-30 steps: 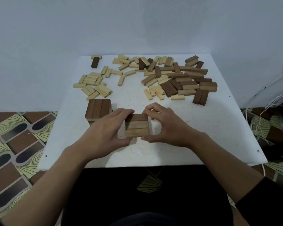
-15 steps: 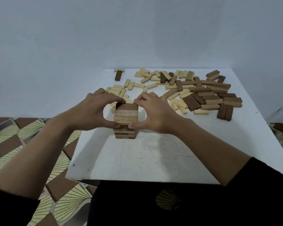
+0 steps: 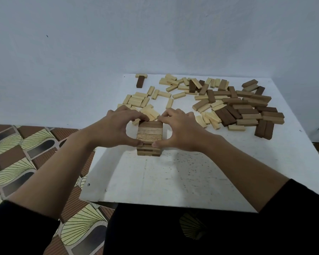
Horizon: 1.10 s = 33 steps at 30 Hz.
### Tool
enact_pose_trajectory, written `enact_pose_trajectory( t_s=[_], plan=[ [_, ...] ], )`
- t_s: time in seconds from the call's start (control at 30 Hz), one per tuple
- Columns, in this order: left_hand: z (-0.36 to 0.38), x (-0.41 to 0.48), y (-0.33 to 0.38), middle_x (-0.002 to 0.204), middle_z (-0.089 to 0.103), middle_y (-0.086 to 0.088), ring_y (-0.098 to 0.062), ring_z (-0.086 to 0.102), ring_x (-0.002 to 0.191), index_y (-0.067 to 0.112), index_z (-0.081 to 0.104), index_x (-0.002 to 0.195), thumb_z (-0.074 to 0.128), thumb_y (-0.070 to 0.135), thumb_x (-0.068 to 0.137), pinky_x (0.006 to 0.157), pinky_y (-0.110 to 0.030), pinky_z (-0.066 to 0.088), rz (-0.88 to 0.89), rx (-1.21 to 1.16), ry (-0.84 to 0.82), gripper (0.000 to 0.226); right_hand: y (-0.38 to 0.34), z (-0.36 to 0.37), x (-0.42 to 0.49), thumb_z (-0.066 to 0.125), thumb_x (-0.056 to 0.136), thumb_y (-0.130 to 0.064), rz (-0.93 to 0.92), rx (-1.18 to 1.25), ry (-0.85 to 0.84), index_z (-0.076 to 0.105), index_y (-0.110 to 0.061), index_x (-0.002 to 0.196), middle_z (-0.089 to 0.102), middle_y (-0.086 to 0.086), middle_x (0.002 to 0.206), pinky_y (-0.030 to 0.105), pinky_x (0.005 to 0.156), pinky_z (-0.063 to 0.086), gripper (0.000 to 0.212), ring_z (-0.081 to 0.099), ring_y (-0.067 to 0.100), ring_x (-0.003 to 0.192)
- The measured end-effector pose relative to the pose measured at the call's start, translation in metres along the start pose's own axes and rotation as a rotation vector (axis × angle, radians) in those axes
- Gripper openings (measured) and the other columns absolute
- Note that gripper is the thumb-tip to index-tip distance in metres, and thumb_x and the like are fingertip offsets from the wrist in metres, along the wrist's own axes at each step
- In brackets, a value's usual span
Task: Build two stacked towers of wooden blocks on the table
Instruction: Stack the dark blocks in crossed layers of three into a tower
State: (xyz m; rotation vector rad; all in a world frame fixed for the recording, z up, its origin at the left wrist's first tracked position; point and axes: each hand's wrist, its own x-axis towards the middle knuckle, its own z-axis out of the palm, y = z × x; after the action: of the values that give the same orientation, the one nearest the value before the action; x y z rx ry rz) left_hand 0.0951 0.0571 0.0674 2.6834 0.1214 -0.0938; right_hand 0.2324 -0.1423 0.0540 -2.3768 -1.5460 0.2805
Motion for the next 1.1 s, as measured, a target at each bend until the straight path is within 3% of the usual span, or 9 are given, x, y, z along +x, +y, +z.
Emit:
enact_pose_trajectory(
  t_s=[0.43,0.67,0.93,1.1],
  plan=[
    [-0.0009,0.0007,0.0044,0.129,0.054,0.02,-0.003,0.038,0.117,0.037,0.051,0.139,0.068,0.06,0.067,0.1,-0.039,0.029,-0.033,-0.01,-0.007,0.077,-0.0014,-0.0041,-0.0037,0.07,0.077,-0.069,0.02,0.023,-0.006,0.056,-0.023,0.137,0.049,-0.006,0.126,0.045,0.099,0.03,0.077,0.044,0.015,0.119],
    [-0.0004,-0.001,0.0031,0.125,0.054,0.023,-0.002,0.038,0.115,0.041,0.052,0.135,0.057,0.075,0.058,0.098,-0.04,0.03,-0.04,-0.037,-0.007,0.084,-0.0033,-0.0038,-0.0036,0.07,0.077,-0.069,0.026,0.02,-0.011,0.056,-0.022,0.138,0.05,-0.005,0.126,0.047,0.101,0.032,0.079,0.045,0.015,0.117],
    [0.0002,-0.0019,0.004,0.129,0.055,0.021,-0.004,0.04,0.116,0.039,0.051,0.138,0.068,0.061,0.065,0.099,-0.04,0.03,-0.046,-0.039,0.004,0.078,-0.0032,-0.004,-0.0058,0.072,0.074,-0.07,0.039,0.037,0.012,0.057,-0.024,0.138,0.053,-0.006,0.124,0.046,0.098,0.032,0.08,0.047,0.014,0.116],
    [0.001,-0.0027,0.0015,0.127,0.054,0.024,-0.003,0.04,0.115,0.042,0.05,0.137,0.063,0.071,0.061,0.099,-0.04,0.031,-0.055,-0.059,-0.015,0.082,-0.0041,-0.0043,-0.0081,0.074,0.073,-0.068,0.042,0.067,0.025,0.058,-0.024,0.137,0.055,-0.006,0.119,0.045,0.098,0.032,0.079,0.049,0.014,0.114]
  ],
)
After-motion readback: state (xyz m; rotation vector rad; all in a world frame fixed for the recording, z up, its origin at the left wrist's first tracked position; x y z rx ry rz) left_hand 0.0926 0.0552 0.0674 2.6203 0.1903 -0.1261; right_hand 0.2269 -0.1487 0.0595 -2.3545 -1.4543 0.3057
